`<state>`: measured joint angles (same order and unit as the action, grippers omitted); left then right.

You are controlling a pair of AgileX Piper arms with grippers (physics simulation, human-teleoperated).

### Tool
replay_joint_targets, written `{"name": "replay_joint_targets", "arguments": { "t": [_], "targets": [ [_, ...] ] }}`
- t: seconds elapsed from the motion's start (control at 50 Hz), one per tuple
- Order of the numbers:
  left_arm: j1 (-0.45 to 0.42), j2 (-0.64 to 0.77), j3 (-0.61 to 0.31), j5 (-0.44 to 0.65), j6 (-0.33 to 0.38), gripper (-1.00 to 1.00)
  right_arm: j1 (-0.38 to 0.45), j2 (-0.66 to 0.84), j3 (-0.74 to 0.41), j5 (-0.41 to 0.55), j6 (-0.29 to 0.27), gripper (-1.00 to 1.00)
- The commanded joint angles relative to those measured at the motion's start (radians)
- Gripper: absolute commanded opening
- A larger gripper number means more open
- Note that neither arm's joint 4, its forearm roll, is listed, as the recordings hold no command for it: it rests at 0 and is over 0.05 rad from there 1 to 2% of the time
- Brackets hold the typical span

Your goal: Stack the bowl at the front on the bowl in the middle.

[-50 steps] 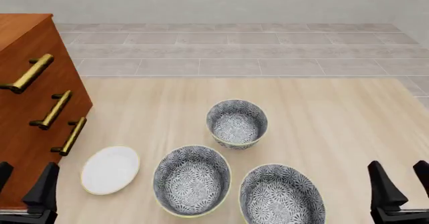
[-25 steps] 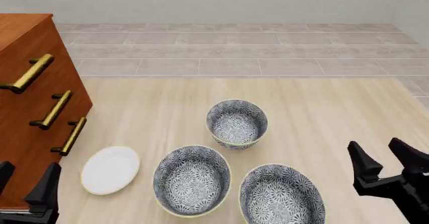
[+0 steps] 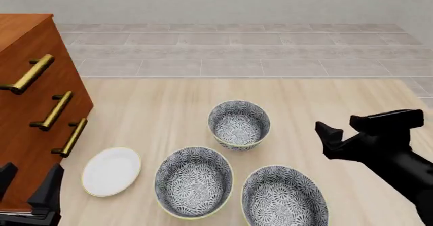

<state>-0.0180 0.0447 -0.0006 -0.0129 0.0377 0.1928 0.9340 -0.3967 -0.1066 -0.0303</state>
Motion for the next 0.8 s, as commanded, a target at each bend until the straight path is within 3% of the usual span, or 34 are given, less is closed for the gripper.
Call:
{"name": "replay_joint_targets", "arguments": {
  "t": [0.02, 0.18, 0.28, 0.34, 0.36, 0.58, 0.62, 0.64, 0.66, 0.68, 0.8],
  "targets": [
    [-0.007, -0.014, 0.000, 0.017, -0.001, 1.00, 0.065, 0.190, -0.134, 0.046, 0.015, 1.00],
    [-0.019, -0.028, 0.000, 0.040, -0.005, 1.00, 0.083, 0.289, -0.227, 0.092, 0.008, 1.00],
    [-0.027, -0.031, 0.000, 0.044, -0.007, 1.00, 0.114, 0.337, -0.288, 0.137, 0.038, 1.00],
    [-0.031, -0.037, 0.000, 0.051, -0.009, 1.00, 0.123, 0.377, -0.338, 0.164, 0.028, 1.00],
    [-0.031, -0.036, 0.000, 0.051, -0.009, 1.00, 0.110, 0.409, -0.362, 0.185, 0.000, 1.00],
    [-0.022, -0.033, 0.000, 0.048, -0.014, 1.00, 0.111, 0.511, -0.502, 0.261, 0.029, 1.00],
    [-0.020, -0.034, 0.000, 0.048, -0.015, 1.00, 0.105, 0.528, -0.525, 0.270, 0.020, 1.00],
    [-0.020, -0.035, 0.000, 0.049, -0.015, 1.00, 0.077, 0.559, -0.539, 0.292, -0.041, 1.00],
    [-0.020, -0.035, 0.000, 0.049, -0.015, 1.00, 0.095, 0.577, -0.550, 0.298, -0.006, 1.00],
    [-0.019, -0.034, 0.000, 0.048, -0.015, 1.00, 0.098, 0.563, -0.552, 0.290, -0.027, 1.00],
    [-0.018, -0.033, 0.000, 0.048, -0.017, 1.00, 0.102, 0.612, -0.596, 0.316, -0.002, 1.00]
  ]
}}
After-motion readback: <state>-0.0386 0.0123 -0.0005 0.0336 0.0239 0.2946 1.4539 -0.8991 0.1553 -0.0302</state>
